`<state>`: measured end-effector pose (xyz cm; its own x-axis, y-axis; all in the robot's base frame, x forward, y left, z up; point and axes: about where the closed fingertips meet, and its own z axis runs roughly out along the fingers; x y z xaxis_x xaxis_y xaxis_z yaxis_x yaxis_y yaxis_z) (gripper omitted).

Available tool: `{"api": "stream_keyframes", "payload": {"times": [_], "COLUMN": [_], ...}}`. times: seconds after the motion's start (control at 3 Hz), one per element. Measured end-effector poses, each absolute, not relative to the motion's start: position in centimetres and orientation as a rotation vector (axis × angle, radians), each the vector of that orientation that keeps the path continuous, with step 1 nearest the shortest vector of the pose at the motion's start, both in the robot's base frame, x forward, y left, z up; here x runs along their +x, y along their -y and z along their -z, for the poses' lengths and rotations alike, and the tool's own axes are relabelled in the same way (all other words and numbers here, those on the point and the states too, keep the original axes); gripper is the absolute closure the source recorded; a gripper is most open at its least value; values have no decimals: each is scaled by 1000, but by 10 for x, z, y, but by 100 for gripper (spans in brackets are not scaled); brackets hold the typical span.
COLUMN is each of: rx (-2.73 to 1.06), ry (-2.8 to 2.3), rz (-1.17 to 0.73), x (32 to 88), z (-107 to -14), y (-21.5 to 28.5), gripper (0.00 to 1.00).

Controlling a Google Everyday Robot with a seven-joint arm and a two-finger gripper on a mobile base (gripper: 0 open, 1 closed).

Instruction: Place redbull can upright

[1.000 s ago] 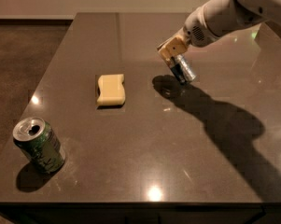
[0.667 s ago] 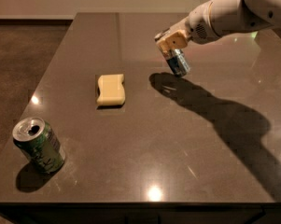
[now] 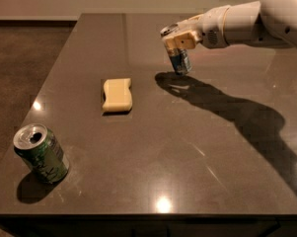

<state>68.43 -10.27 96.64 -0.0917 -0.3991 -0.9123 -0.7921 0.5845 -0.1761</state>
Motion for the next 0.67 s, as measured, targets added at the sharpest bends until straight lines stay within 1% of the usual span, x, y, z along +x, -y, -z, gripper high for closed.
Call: {"api": "stream_keyframes", "payload": {"times": [0.33,0.67], "rx": [-939,-889], "ry": [-1623,-1536], "rz": [-483,-494], "x": [692,698], "z": [-968,-969], "y": [103,106], "gripper": [100,82]}}
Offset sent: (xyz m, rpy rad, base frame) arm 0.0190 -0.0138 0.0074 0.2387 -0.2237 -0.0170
